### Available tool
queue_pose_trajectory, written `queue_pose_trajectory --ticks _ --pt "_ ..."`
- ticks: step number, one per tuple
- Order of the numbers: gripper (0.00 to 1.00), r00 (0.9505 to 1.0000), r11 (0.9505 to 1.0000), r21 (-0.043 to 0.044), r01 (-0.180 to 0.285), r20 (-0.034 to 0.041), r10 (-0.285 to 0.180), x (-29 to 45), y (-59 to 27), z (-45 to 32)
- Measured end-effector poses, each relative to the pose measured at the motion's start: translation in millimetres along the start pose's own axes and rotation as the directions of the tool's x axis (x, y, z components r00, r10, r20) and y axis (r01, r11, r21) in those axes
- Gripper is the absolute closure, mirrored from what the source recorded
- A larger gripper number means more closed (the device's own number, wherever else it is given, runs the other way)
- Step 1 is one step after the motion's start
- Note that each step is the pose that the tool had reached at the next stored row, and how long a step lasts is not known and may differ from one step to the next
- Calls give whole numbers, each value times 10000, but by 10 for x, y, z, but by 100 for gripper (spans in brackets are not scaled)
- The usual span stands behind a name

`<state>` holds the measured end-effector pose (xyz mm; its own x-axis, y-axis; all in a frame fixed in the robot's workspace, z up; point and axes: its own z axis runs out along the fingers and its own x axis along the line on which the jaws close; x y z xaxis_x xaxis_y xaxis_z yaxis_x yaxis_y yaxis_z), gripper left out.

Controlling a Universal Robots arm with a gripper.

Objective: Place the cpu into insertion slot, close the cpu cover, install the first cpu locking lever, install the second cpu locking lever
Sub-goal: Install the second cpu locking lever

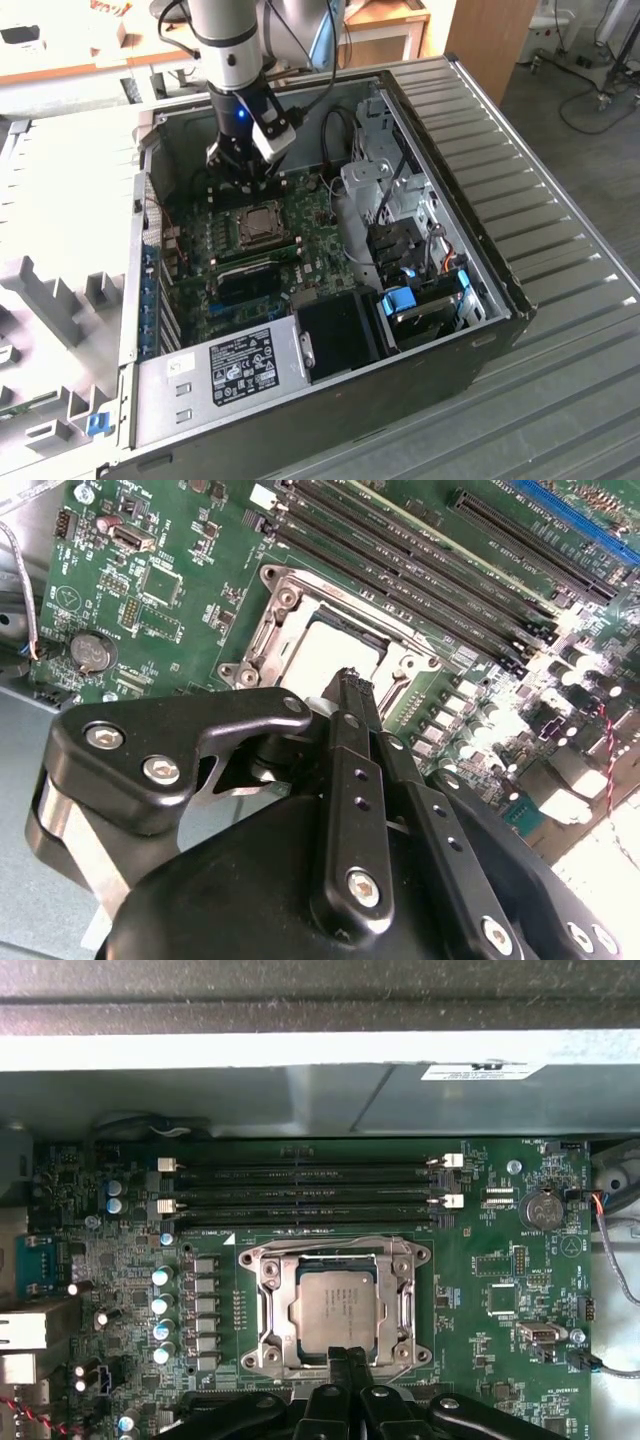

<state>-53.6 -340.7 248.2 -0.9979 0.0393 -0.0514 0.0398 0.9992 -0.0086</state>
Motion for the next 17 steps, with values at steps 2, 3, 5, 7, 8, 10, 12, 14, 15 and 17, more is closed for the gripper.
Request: queue_pose_trajectory --ticks 2,3,5,7,8,10,12,14,15,17 --pt "89 10000 10000 1 0 -1 0 0 -8 0" --pt "89 10000 10000 0 0 -1 0 0 -12 0" --pt "89 10000 10000 0 0 0 0 -1 -21 0" --pt "89 10000 10000 0 0 0 0 -1 -32 0" --pt "89 10000 10000 0 0 -1 0 -1 -38 0" --pt "89 10000 10000 0 0 0 0 -2 -50 1" --pt "89 10000 10000 0 1 0 -1 -2 -63 1" --pt "89 10000 10000 0 0 0 0 -3 -76 1" --pt "89 10000 10000 -1 0 0 0 -3 -85 1" --pt "89 10000 10000 0 0 0 0 -4 -99 1"
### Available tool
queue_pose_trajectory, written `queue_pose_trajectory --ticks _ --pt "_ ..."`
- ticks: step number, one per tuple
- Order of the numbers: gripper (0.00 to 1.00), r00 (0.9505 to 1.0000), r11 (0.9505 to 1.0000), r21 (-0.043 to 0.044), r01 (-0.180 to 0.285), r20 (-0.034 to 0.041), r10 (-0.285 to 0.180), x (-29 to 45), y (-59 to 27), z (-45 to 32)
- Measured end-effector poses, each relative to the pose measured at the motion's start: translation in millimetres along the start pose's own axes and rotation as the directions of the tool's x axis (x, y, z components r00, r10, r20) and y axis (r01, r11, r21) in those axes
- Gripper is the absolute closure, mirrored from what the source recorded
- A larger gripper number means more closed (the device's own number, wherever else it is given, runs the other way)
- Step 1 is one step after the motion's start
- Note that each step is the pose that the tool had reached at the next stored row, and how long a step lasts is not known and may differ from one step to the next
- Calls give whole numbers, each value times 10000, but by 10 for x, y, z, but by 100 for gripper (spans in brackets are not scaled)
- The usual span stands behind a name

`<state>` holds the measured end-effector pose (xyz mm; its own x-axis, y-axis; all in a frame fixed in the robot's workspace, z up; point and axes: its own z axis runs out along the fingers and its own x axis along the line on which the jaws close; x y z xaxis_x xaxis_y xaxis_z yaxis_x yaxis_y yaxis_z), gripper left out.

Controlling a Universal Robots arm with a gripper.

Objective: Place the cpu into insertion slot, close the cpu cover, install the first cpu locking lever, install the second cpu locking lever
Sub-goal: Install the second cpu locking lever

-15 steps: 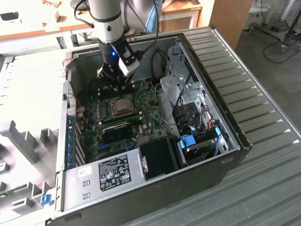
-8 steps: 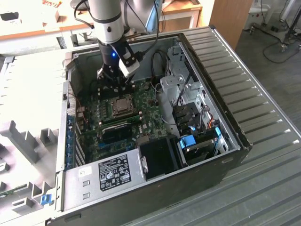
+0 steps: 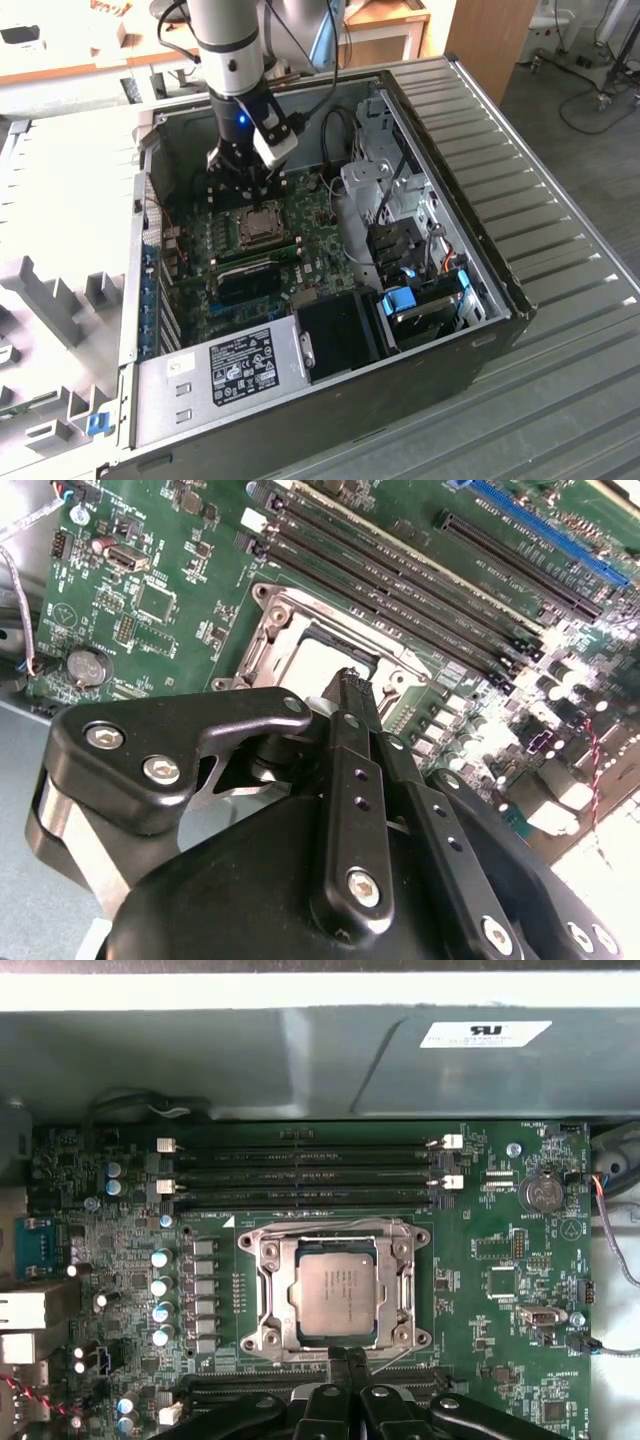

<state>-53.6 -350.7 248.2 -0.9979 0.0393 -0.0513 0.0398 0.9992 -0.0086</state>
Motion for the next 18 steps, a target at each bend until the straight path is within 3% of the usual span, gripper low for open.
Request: queue_pose_trajectory --ticks 18 --pt "89 10000 10000 0 0 0 0 -2 -47 1"
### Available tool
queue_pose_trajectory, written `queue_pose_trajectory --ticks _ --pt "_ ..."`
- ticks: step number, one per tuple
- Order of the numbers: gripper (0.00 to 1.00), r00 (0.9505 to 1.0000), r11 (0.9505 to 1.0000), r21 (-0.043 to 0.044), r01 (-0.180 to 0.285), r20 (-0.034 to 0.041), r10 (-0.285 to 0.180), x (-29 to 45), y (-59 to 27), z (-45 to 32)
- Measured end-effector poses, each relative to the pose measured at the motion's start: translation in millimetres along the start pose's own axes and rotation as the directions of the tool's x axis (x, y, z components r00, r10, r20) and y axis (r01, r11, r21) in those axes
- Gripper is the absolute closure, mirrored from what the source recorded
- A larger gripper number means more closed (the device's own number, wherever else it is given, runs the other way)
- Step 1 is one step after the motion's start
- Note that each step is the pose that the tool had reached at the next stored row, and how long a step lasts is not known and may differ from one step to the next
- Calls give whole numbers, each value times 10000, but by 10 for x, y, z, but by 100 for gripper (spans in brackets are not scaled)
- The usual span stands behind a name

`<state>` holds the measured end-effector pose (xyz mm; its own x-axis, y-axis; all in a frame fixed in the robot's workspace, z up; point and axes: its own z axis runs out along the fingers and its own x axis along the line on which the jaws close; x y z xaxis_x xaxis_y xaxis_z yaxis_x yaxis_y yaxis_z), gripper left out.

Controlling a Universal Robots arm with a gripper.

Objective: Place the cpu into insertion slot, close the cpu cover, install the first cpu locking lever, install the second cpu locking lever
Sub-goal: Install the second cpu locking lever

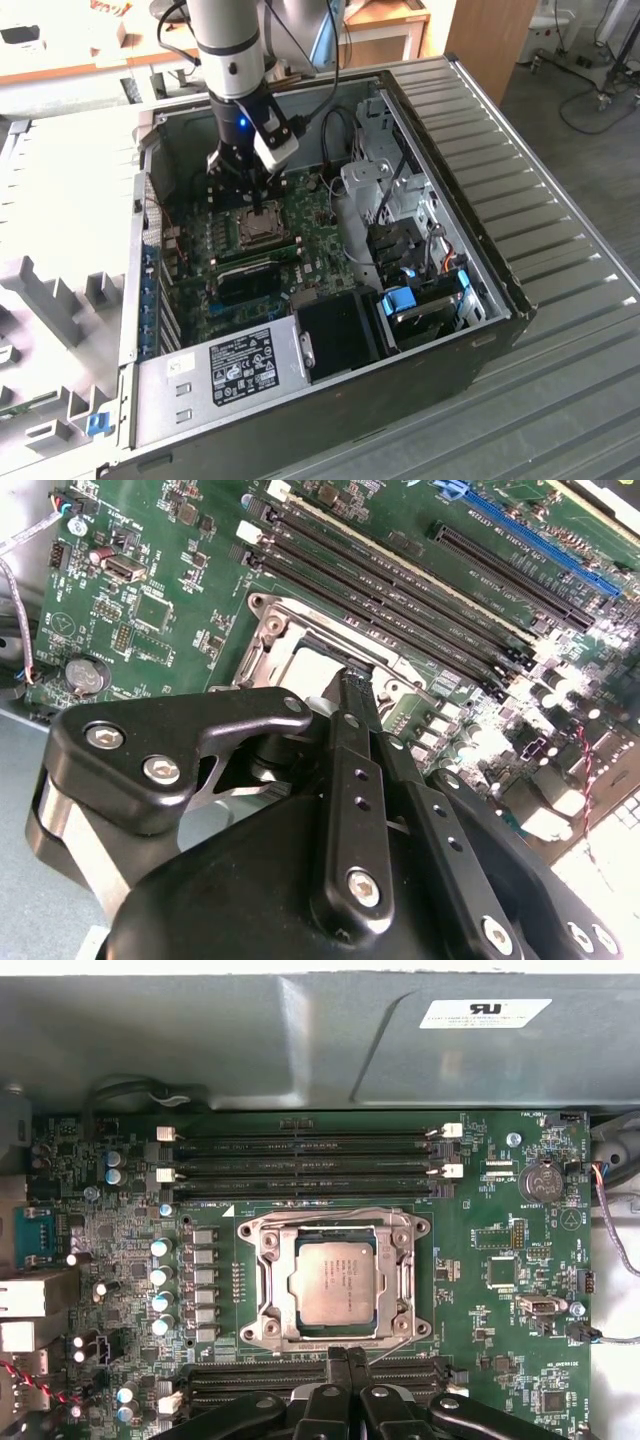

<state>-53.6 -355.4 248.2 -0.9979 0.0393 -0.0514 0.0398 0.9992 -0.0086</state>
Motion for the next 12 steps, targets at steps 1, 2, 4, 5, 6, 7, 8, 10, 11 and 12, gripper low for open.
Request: queue_pose_trajectory --ticks 1,2,4,5,6,7,8,10,11,12 --pt "89 10000 10000 0 0 0 0 0 -8 0" --pt "89 10000 10000 0 0 0 0 0 -8 0" --pt "89 10000 10000 0 1 0 -1 0 -12 0" --pt "89 10000 10000 -1 2 0 -2 -1 -16 0" --pt "89 10000 10000 1 1 -1 -1 -1 -22 0" --pt "89 10000 10000 0 0 0 0 -1 -29 0" --pt "89 10000 10000 0 0 0 0 -1 -37 0" --pt "89 10000 10000 0 0 0 0 -2 -51 1" --pt "89 10000 10000 0 1 0 -1 -2 -57 1" --pt "89 10000 10000 0 1 0 -1 -2 -62 1"
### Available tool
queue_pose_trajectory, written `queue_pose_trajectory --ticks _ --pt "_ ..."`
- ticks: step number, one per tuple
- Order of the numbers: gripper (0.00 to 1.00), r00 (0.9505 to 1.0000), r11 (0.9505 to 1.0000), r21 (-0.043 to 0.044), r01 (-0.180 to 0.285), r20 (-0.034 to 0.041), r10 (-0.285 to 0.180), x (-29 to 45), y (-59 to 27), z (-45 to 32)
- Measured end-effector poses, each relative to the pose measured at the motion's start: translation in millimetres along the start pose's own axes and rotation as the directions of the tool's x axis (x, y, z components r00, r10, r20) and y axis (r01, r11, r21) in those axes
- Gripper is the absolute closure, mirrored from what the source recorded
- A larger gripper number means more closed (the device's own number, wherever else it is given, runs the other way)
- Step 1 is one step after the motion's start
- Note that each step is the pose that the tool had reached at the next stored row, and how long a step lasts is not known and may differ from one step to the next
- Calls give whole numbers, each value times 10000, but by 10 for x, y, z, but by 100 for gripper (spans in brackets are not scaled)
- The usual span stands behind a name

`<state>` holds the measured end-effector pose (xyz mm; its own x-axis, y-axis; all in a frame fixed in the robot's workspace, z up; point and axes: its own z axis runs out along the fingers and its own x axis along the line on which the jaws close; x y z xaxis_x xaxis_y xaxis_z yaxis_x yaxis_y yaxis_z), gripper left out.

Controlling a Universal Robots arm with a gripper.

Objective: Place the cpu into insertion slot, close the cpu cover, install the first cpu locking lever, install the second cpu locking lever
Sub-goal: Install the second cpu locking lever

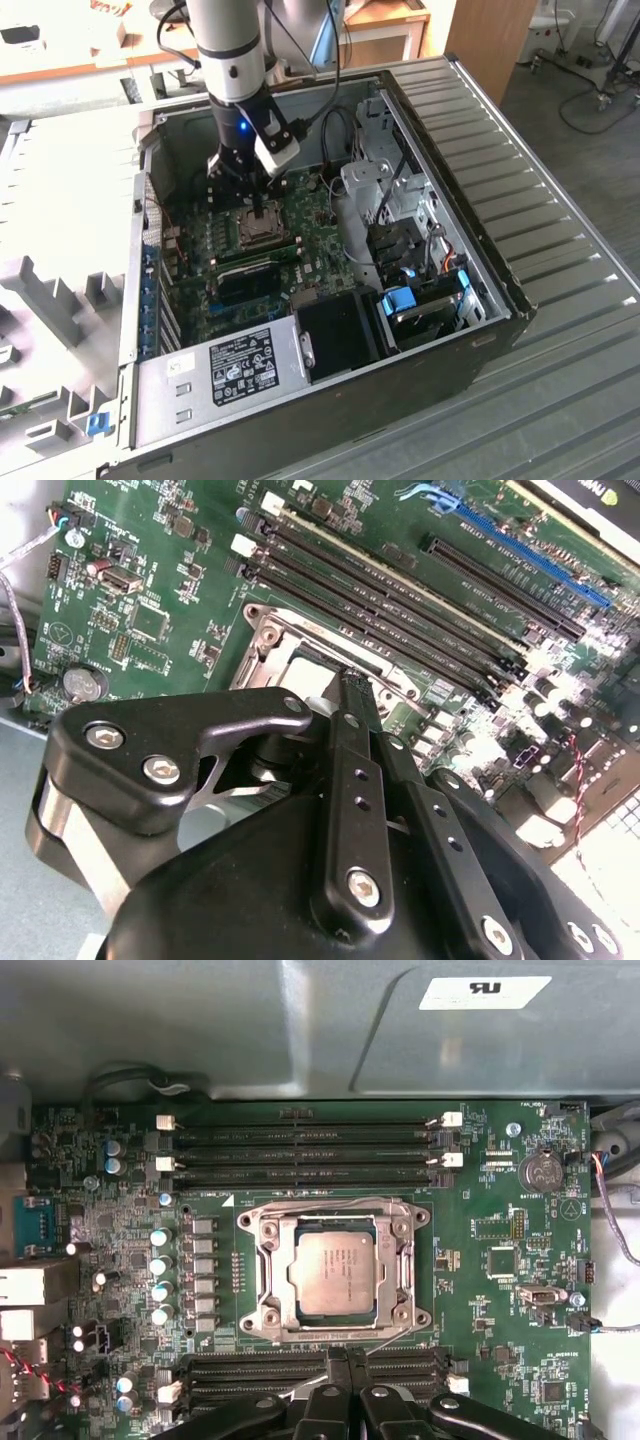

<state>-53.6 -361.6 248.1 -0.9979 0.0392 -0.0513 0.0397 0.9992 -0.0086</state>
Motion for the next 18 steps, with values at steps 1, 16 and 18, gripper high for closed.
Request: queue_pose_trajectory --ticks 1,16,18 --pt "89 10000 10000 0 0 0 0 0 -6 1" --pt "89 10000 10000 4 0 -2 0 2 -57 80" --pt "89 10000 10000 -1 0 1 0 2 -56 87"
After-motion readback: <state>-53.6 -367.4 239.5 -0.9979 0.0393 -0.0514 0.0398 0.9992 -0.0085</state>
